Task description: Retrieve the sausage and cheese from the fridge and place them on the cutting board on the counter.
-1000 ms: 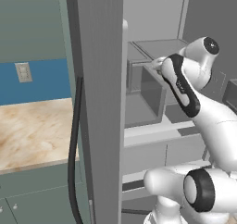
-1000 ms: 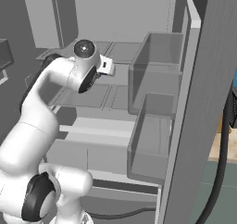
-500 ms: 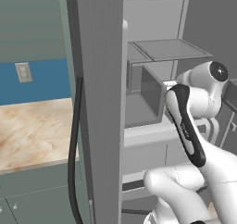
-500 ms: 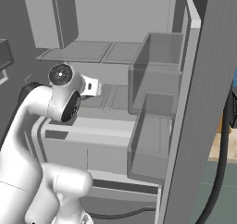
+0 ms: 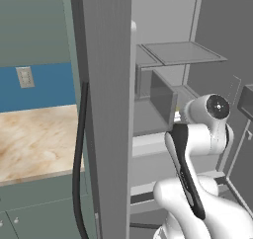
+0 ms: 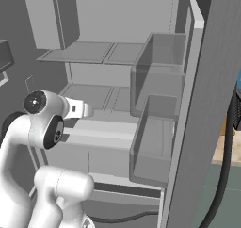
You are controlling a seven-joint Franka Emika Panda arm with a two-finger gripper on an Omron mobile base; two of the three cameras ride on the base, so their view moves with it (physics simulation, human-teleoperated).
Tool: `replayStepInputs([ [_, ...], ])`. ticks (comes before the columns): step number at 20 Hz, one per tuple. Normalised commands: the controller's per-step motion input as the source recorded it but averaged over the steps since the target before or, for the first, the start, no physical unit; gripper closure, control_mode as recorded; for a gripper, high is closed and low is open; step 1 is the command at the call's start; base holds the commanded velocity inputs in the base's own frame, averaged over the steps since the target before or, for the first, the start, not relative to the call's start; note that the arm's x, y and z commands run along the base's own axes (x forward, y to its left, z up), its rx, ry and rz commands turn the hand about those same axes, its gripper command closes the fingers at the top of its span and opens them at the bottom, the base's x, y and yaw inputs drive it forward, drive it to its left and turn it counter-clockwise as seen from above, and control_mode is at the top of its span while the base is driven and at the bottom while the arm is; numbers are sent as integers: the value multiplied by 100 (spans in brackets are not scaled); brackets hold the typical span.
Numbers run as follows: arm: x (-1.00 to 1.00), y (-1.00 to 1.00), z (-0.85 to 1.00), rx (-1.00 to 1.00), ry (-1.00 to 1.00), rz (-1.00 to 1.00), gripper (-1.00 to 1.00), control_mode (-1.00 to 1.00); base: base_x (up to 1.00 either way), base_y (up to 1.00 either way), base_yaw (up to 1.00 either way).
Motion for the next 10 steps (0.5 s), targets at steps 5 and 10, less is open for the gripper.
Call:
replayStepInputs([
  [5, 0, 0, 0, 0, 0, 0, 100, -100, 0, 0, 0],
  [10, 0, 0, 0, 0, 0, 0, 100, -100, 0, 0, 0],
])
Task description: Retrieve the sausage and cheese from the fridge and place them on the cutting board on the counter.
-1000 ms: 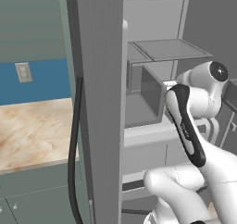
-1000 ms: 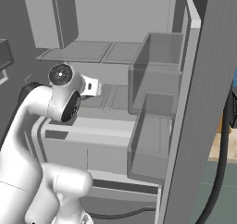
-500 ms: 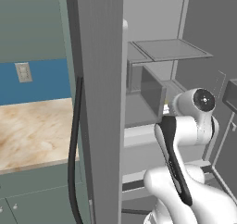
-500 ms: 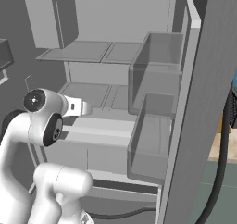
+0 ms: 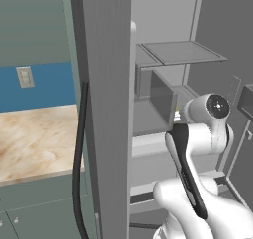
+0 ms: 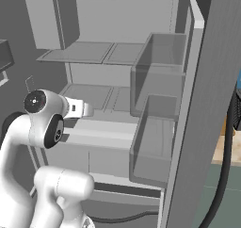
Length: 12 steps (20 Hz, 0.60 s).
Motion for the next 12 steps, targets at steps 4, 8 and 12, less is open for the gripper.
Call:
replayStepInputs([
  [4, 0, 0, 0, 0, 0, 0, 100, 100, 0, 0, 0],
  [8, 0, 0, 0, 0, 0, 0, 100, 100, 0, 0, 0],
  [12, 0, 0, 0, 0, 0, 0, 100, 100, -46, 0, 0],
])
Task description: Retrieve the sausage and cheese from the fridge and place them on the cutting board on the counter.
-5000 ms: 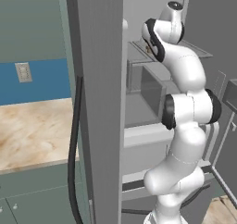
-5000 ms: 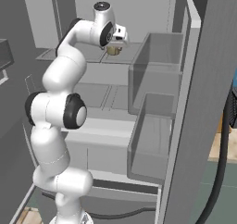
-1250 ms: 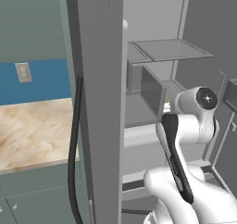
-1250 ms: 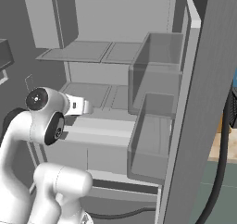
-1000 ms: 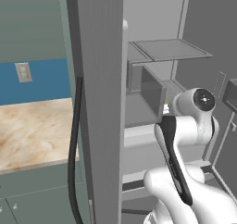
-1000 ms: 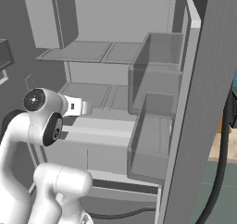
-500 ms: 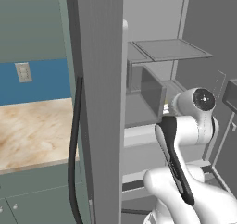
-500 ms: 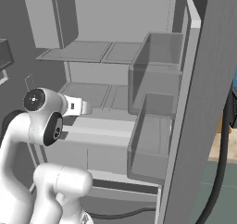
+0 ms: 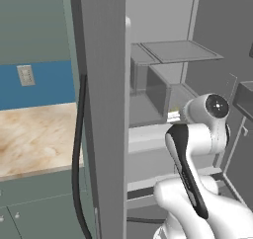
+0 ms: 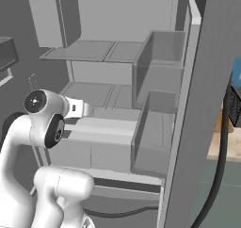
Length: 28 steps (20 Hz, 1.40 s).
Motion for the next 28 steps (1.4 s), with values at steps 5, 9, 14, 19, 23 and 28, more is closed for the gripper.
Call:
replayStepInputs([
  [5, 0, 0, 0, 0, 0, 0, 100, 100, -87, -4, 0],
  [9, 0, 0, 0, 0, 0, 0, 100, 100, -85, -3, 0],
  [14, 0, 0, 0, 0, 0, 0, 100, 100, -90, 0, -2],
  [19, 0, 0, 0, 0, 0, 0, 100, 100, -93, -5, -13],
  [23, 0, 0, 0, 0, 0, 0, 100, 100, -70, -31, -4],
  [28, 0, 0, 0, 0, 0, 0, 100, 100, -30, -64, -10],
])
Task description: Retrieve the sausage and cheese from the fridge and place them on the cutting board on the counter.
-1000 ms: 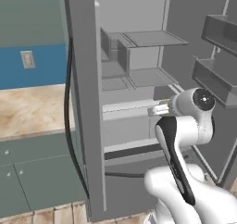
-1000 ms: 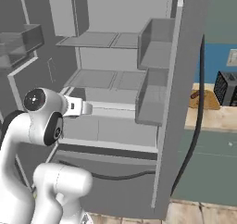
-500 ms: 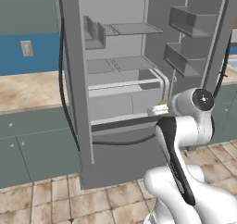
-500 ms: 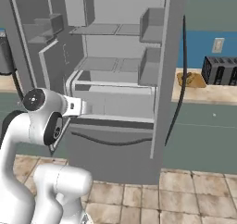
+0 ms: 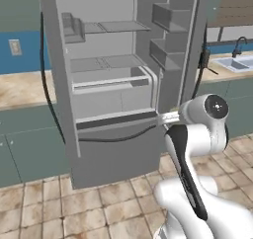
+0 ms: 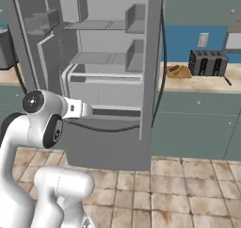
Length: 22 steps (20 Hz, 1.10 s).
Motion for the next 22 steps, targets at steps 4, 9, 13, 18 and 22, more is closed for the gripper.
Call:
replayStepInputs([
  [4, 0, 0, 0, 0, 0, 0, 100, 100, -5, -78, -15],
  [9, 0, 0, 0, 0, 0, 0, 100, 100, 35, -72, -1],
  [13, 0, 0, 0, 0, 0, 0, 100, 100, 42, -69, 0],
  [18, 0, 0, 0, 0, 0, 0, 100, 100, 59, -61, 0],
  [22, 0, 0, 0, 0, 0, 0, 100, 100, 70, -52, 1],
])
